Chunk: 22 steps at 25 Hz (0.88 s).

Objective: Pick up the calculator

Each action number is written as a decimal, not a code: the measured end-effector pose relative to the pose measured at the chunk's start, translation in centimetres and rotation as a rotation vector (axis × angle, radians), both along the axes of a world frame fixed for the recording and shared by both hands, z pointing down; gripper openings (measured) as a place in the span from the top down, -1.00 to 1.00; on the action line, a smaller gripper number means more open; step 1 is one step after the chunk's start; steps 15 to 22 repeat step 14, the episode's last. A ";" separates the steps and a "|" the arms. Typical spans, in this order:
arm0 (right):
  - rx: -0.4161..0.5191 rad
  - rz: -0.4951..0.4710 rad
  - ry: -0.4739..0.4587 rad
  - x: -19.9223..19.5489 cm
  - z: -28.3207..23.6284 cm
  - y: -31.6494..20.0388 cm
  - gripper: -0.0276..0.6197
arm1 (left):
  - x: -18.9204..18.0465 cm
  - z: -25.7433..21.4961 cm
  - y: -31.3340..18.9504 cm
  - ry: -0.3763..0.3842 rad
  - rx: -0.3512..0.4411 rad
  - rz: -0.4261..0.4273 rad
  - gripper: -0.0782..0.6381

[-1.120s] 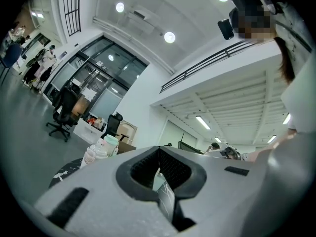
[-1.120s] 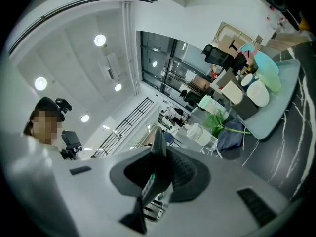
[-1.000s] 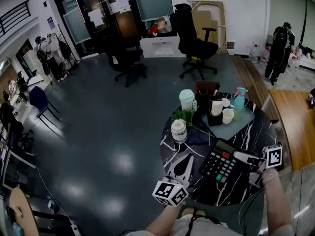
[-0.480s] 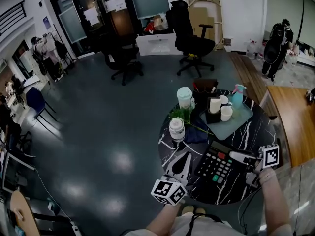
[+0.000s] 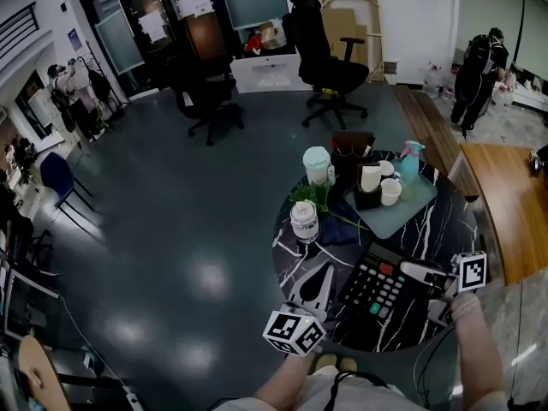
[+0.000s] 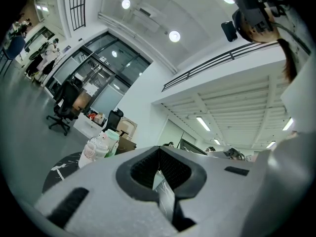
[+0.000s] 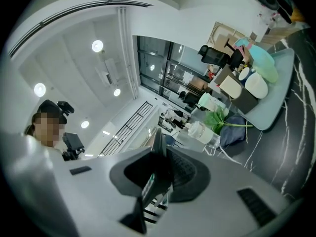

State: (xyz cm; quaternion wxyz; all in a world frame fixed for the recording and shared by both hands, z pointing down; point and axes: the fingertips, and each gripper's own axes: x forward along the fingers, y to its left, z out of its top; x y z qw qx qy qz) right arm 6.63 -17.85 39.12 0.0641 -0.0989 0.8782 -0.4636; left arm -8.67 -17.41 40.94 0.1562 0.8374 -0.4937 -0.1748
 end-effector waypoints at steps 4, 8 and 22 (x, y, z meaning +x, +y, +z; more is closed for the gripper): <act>-0.007 0.003 -0.017 -0.4 -0.2 0.3 0.71 | 0.1 0.5 0.0 0.003 -0.007 0.004 0.76; -0.014 0.011 -0.020 0.5 0.6 0.3 0.71 | 0.4 0.9 -0.1 0.011 -0.015 0.009 0.76; -0.034 0.023 0.014 -0.6 0.3 0.9 0.71 | 0.7 1.6 -0.3 0.003 -0.034 0.025 0.76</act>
